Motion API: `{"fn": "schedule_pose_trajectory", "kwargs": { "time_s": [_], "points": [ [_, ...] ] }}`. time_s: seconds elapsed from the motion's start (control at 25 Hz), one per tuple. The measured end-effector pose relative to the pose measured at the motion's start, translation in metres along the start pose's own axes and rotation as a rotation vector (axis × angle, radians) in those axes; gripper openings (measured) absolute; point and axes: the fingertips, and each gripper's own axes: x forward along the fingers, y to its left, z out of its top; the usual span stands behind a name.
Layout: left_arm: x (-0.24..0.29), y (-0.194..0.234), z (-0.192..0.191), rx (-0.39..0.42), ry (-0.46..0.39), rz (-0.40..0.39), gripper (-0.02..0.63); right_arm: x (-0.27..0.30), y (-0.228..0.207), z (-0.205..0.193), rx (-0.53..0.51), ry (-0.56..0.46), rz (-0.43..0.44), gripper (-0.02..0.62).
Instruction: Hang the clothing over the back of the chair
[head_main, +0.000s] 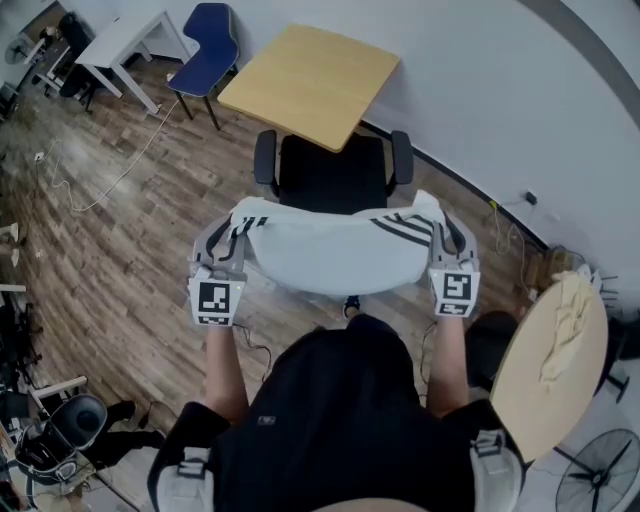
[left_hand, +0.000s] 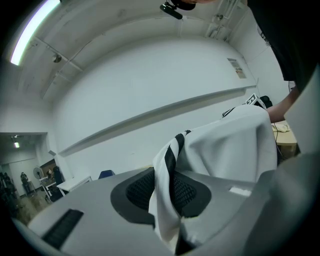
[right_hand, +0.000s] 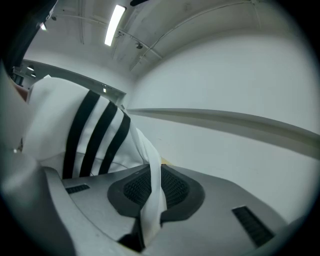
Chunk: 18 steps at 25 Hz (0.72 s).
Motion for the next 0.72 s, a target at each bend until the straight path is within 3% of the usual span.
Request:
{"fn": "schedule_pose_trajectory", "kwargs": {
  "time_s": [0.52, 0.72],
  "points": [
    [-0.053, -0.015, -0.013, -0.043, 0.002, -0.005, 0.097, -0.053, 0.027, -0.014, 0.011, 0.006, -0.011, 0.069],
    [-0.079, -0.022, -0.008, -0.072, -0.061, -0.013, 0.095, -0.087, 0.039, -0.023, 0.021, 0.013, -0.026, 0.066]
  ]
}}
